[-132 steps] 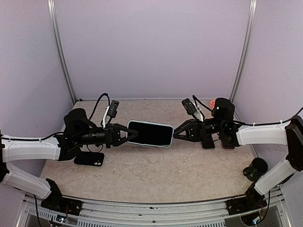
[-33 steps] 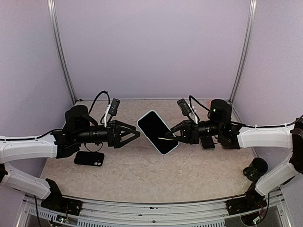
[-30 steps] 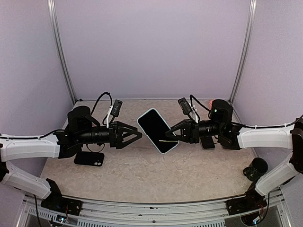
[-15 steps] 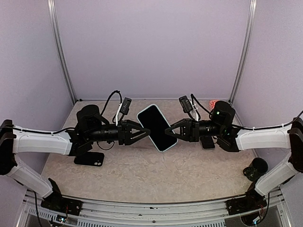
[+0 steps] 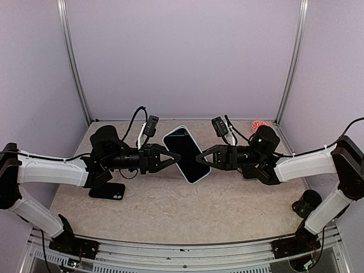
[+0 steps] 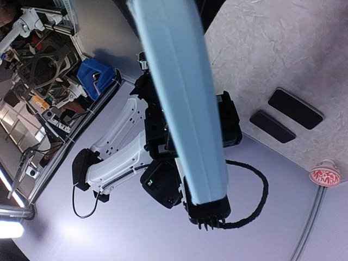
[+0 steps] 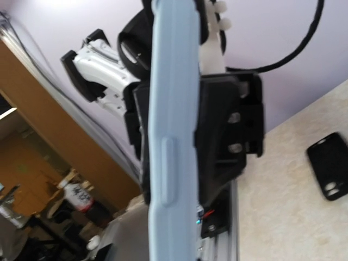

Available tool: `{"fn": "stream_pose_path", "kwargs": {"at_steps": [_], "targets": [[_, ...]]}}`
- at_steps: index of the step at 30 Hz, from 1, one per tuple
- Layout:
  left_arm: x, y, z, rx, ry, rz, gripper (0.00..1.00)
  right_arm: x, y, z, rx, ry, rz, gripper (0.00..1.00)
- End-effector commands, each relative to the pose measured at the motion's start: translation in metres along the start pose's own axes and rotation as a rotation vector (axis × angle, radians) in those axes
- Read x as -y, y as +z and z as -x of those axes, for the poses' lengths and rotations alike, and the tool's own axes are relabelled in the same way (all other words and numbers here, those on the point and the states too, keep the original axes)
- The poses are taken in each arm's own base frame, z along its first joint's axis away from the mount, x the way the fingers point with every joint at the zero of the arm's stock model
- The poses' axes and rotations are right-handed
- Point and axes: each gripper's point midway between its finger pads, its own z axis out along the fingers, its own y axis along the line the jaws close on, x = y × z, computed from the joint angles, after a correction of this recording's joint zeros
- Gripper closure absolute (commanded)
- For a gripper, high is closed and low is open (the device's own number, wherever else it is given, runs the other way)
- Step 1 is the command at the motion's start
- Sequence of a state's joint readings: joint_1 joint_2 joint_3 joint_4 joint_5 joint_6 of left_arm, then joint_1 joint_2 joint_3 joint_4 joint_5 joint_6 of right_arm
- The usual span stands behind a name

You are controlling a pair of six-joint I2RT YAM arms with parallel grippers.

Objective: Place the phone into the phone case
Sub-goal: Pass from the right arm to the left

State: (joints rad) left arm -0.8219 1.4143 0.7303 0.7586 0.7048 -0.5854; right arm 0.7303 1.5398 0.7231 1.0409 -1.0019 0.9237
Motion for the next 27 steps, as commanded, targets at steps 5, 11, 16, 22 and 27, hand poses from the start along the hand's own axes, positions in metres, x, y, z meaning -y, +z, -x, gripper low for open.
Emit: {"fn": "stream_pose_path", "kwargs": {"at_steps": [5, 11, 16, 22, 27], "targets": [[0.005, 0.006, 0.011, 0.044, 0.011, -0.053, 0.71, -0.047, 0.011, -0.003, -0.055, -0.093, 0.183, 1.0], [0.01, 0.005, 0.013, 0.053, 0.01, -0.081, 0.6, -0.051, 0.012, -0.001, -0.048, -0.092, 0.201, 1.0], [0.015, 0.001, 0.016, 0.064, 0.022, -0.08, 0.44, -0.05, 0.012, 0.001, -0.041, -0.093, 0.19, 1.0], [0.019, -0.001, 0.022, 0.08, 0.028, -0.077, 0.46, -0.048, 0.013, 0.003, -0.043, -0.09, 0.183, 1.0], [0.018, -0.006, 0.031, 0.09, 0.089, -0.015, 0.43, -0.046, 0.013, 0.001, -0.044, -0.078, 0.173, 1.0]]}}
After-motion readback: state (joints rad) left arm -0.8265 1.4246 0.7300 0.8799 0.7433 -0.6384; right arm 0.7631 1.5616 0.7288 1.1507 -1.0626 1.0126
